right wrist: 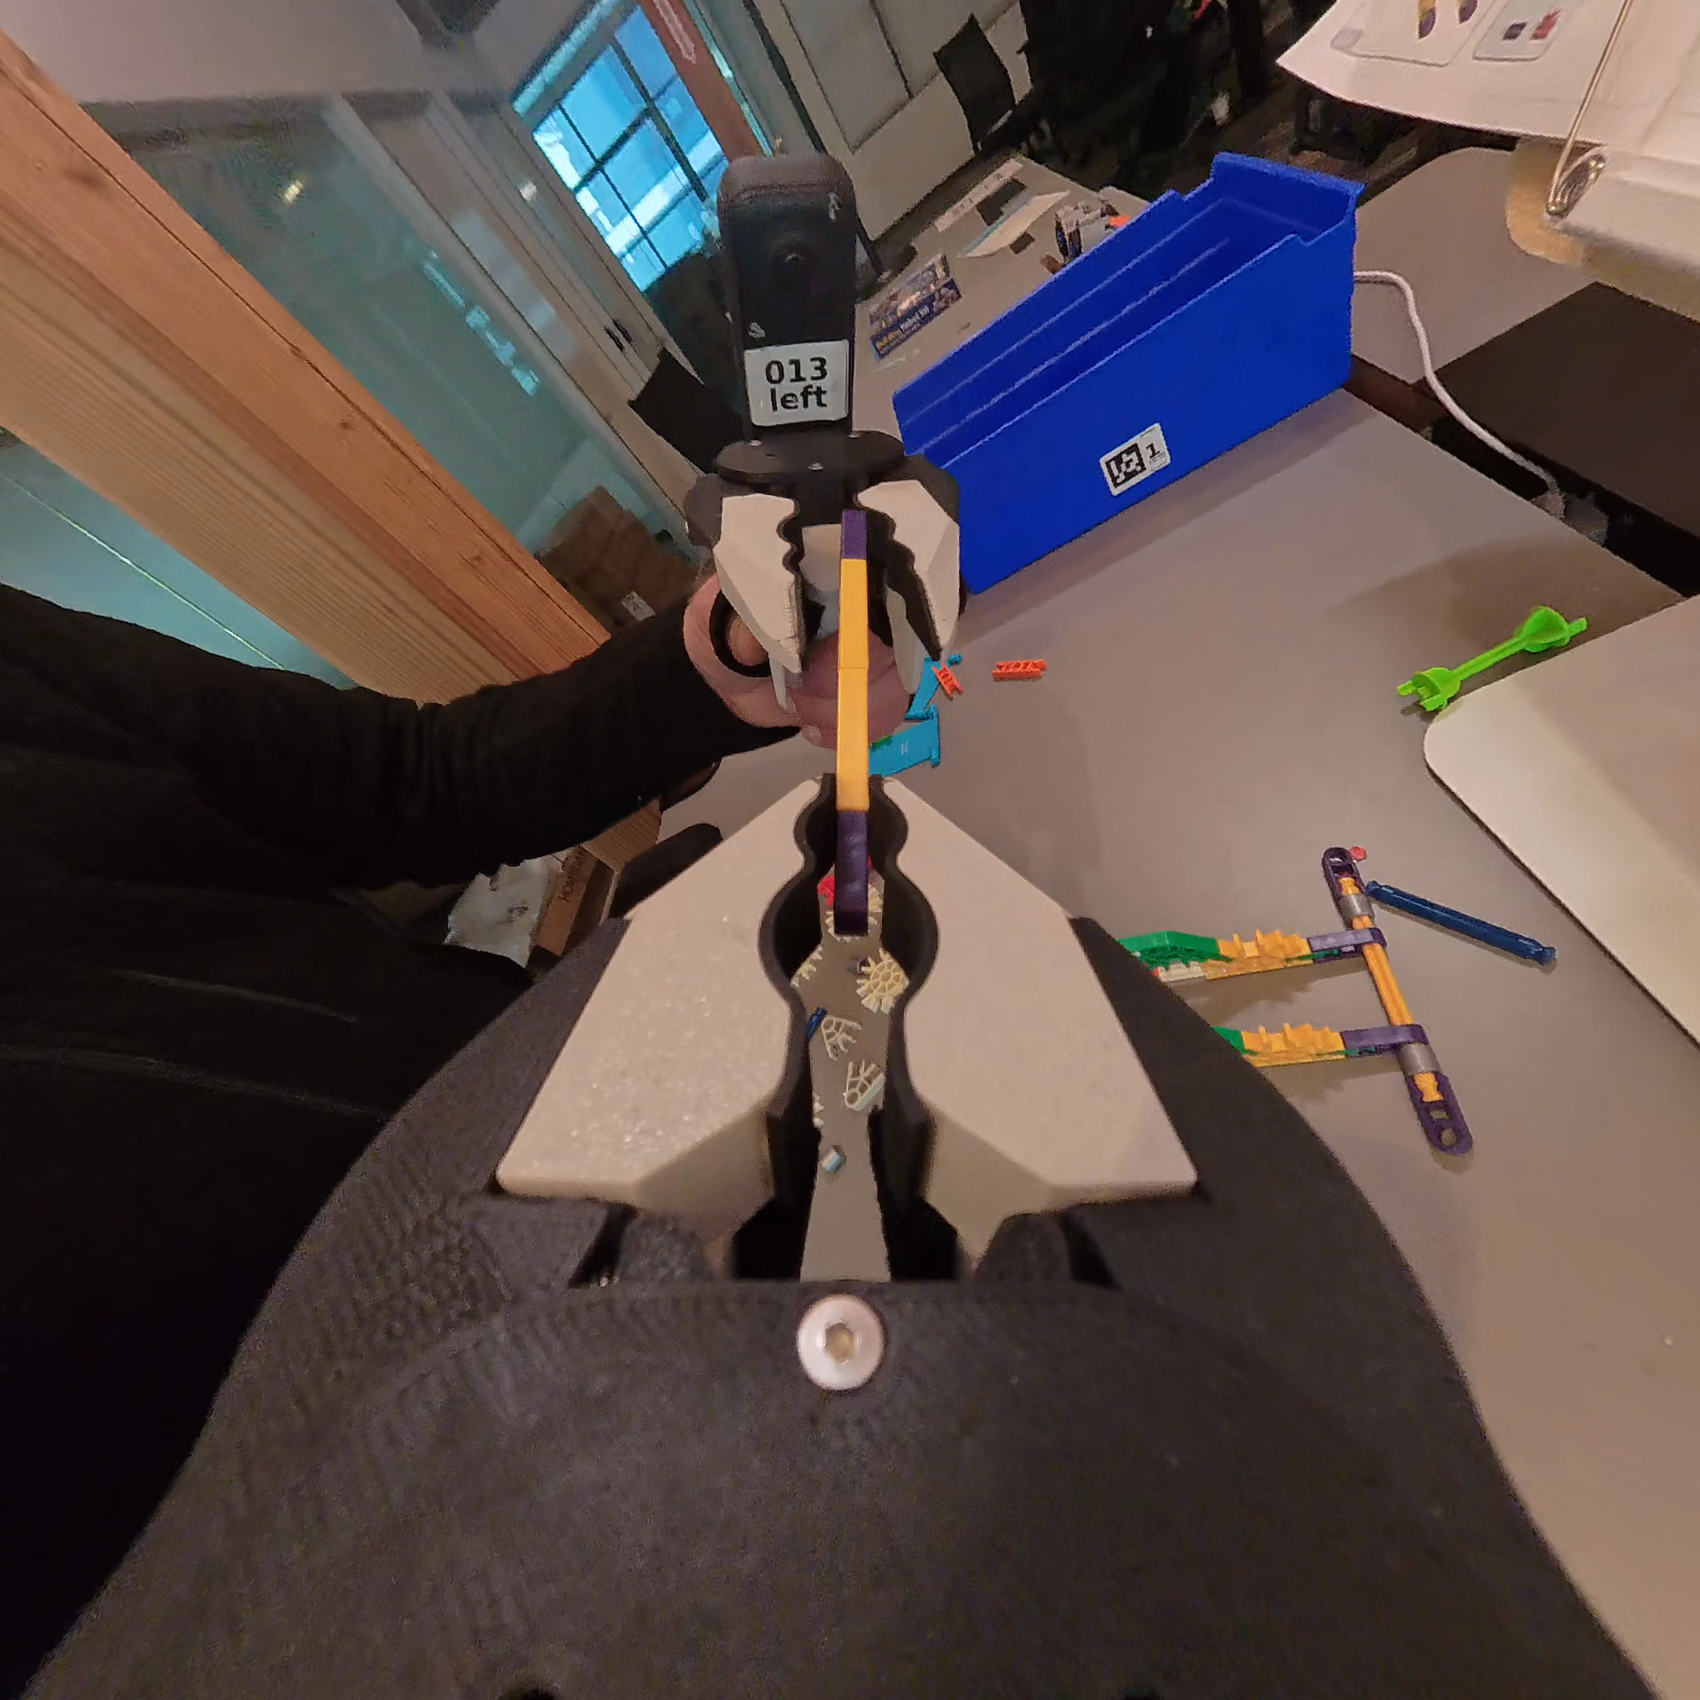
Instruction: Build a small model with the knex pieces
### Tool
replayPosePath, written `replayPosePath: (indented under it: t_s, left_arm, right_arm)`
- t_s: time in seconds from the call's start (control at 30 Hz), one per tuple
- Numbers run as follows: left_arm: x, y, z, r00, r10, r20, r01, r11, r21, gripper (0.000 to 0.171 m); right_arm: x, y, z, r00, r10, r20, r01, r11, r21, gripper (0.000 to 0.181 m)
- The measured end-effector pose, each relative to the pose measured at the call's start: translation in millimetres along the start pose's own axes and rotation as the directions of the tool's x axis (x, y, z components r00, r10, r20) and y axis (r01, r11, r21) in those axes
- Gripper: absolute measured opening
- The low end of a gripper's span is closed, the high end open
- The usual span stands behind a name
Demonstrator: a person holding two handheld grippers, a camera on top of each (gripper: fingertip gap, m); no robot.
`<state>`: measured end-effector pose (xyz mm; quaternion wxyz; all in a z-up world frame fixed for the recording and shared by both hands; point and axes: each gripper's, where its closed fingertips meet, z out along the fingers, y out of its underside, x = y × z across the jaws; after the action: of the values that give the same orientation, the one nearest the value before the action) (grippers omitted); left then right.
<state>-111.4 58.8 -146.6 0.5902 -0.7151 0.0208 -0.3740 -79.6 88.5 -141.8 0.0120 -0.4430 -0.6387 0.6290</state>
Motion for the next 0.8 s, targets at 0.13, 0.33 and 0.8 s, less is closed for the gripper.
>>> replayPosePath:
  t_s: [0.13,0.33,0.8]
  left_arm:
    - [-4,-5,10,1.000,-0.019,-0.021,0.020,0.999,0.032,0.022]
    - [-7,-13,13,0.998,-0.044,-0.055,0.052,0.988,0.147,0.003]
    - [-64,-3,23,0.980,-0.194,-0.040,0.198,0.967,0.158,0.014]
  right_arm:
    - [6,1,4,0.999,0.034,0.028,-0.034,0.999,0.015,0.003]
    - [16,-4,5,0.994,0.096,0.055,-0.099,0.993,0.058,0.007]
    - [66,1,-6,0.991,0.128,-0.033,-0.125,0.989,0.083,0.003]
